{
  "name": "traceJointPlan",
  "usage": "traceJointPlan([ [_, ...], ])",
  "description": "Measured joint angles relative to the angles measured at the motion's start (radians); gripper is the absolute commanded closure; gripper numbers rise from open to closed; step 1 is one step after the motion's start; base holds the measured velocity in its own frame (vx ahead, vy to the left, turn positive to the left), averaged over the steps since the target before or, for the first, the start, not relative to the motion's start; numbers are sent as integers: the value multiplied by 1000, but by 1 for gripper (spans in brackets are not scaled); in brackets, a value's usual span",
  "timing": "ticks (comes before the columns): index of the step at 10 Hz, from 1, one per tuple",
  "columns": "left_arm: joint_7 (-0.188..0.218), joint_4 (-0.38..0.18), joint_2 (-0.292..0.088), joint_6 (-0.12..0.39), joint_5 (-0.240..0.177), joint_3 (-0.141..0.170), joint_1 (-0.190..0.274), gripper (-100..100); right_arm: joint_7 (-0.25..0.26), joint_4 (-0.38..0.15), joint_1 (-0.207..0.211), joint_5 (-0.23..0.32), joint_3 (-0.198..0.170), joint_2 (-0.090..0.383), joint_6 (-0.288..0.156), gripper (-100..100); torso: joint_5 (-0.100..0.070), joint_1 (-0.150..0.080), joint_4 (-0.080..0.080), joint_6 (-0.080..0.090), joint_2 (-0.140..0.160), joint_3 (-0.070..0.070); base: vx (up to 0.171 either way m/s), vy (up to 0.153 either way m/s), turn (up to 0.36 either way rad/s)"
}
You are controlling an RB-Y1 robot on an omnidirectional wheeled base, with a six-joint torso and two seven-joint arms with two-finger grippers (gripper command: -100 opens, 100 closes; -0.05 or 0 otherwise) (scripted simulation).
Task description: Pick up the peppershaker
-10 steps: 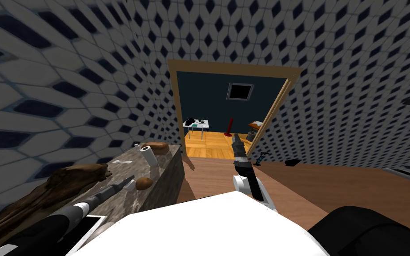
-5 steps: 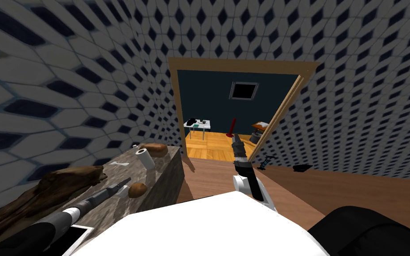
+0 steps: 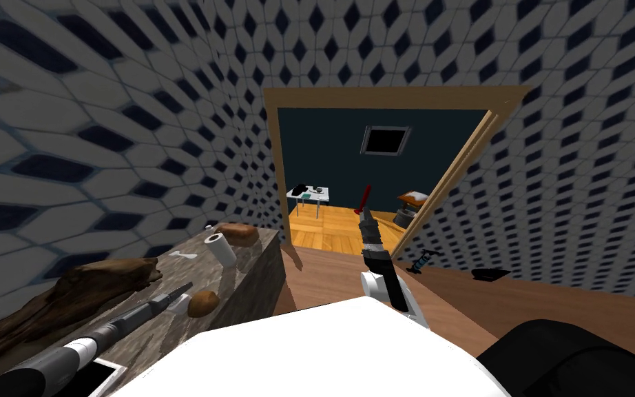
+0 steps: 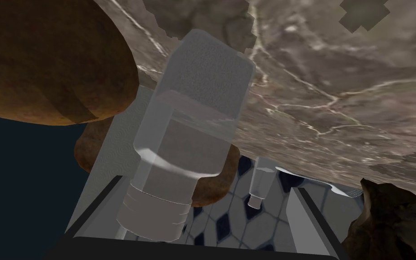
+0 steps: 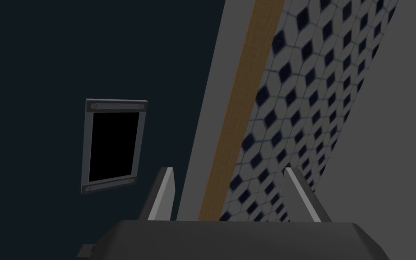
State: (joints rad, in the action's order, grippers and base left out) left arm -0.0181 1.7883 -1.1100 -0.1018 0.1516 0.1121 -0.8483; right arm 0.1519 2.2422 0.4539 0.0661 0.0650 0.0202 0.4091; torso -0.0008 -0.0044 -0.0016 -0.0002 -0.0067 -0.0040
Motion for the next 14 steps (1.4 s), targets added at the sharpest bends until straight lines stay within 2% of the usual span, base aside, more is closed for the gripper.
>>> traceJointPlan([
  [4,8,-67,0,-116,22,19,-16,-100,0,0,0,0,0,0,0,0,0,2,0,0,3,1,84,-50,101],
  [5,12,-97,-2,-151,31,34,-30,-100,0,0,0,0,0,0,0,0,0,1,0,-1,1,1,100,-65,109],
  [7,14,-125,1,-207,42,33,-28,-100,0,0,0,0,0,0,0,0,0,1,0,0,3,1,68,-63,55],
  [11,20,-203,9,-316,76,57,-53,-100,0,0,0,0,0,0,0,0,0,1,0,-1,0,0,89,-58,92],
  [14,33,-260,-2,-398,93,74,-64,-100,0,0,0,0,0,0,0,0,0,2,0,-1,1,1,70,-47,81],
])
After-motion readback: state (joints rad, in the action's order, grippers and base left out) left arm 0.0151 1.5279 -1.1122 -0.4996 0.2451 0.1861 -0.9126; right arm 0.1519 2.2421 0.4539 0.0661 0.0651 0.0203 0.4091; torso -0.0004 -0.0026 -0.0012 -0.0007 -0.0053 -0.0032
